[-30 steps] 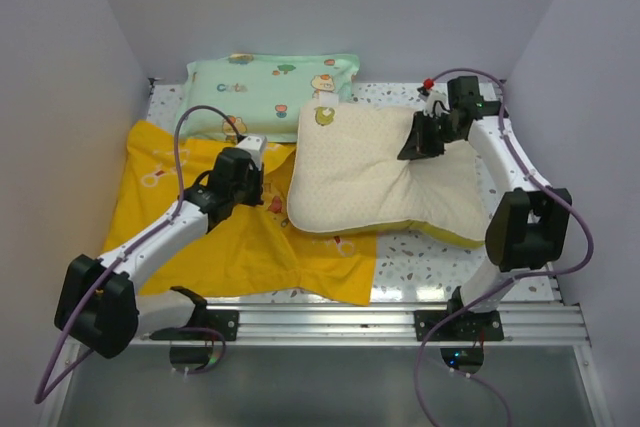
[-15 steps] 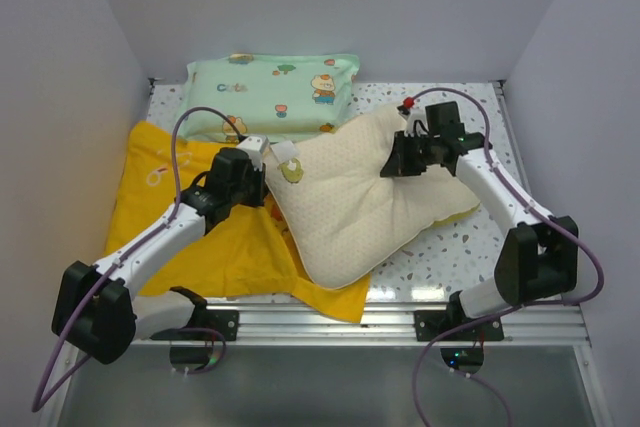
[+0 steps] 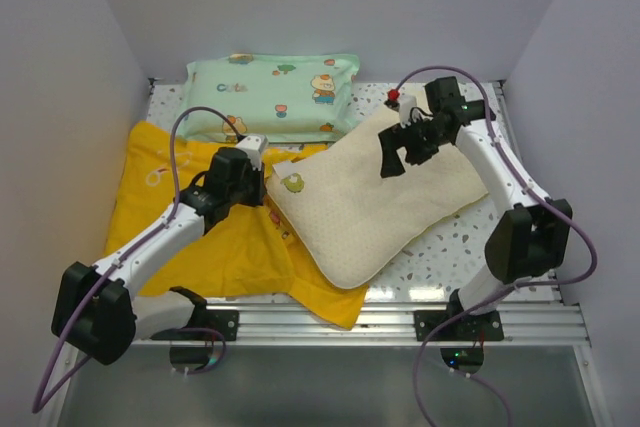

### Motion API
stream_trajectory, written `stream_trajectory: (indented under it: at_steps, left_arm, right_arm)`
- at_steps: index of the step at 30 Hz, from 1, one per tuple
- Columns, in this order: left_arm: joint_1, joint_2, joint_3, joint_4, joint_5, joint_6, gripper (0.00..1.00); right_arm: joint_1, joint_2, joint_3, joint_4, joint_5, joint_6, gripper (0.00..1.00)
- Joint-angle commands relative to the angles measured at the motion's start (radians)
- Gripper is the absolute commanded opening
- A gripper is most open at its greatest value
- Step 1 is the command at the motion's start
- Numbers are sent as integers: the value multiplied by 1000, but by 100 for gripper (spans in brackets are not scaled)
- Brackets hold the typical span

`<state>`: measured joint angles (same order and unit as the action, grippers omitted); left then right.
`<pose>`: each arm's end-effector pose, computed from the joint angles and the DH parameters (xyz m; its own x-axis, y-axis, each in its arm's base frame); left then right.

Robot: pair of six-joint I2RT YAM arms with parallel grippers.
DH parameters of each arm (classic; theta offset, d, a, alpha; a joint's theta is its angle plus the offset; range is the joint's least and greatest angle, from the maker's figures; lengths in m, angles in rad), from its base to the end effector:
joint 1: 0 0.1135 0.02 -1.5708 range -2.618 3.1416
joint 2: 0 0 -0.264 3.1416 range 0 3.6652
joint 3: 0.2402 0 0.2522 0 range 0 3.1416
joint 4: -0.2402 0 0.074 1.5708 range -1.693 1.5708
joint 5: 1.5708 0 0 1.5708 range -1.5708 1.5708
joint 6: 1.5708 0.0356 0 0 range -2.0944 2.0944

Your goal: Put the pillow into the pillowcase

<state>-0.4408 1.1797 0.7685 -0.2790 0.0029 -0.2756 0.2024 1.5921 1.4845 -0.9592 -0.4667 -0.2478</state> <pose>0.2282 -0.1078 0.2449 -0.6708 0.0156 -0.7415 0.2558 0.9433 -0.2116 0.3168 0.0814 0.3181 -0.7353 -0.3745 -0.5648 -0.5908 0.7626 0.2635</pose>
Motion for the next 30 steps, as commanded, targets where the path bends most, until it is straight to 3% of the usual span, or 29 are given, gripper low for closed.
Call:
stream_trajectory:
  at_steps: [1,2,4,5,8,12,16,19,24,27,30]
  left_arm:
    - [10,9,18,21,44,19,0]
    - [10,12,17,18,55,24,0]
    - [14,14,8,30,103,24,0]
    - [16,14,0,34,114,21,0]
    - [17,9,-14,49,149,15,0]
    - [25,8,-8,29,146,27,0]
    - [33,12,0,17,143,29,0]
    - [40,6,-5,18,143,26,0]
    - [53,8,-20,27,140,27,0]
    - [59,14,-20,31,135,26,0]
    - [65,17,-20,29,135,27,0]
  right_arm:
    - [-18,48,117,-178,-27,-296,99]
    - [-43,23,111,-150,-68,-458,99]
    - [-43,-55,53,-46,-102,-630,99]
    - [-32,-66,36,-35,-136,-809,99]
    - [20,-31,29,-75,-274,-1060,99]
    - [104,97,97,-202,-386,-1255,98]
    - [181,199,82,-207,-403,-1431,99]
    - [204,247,65,-187,-420,-1495,99]
    - [258,351,88,-306,-366,-1622,99]
    - [288,394,39,-195,-296,-1569,99]
    - [313,501,98,-176,-198,-1449,99]
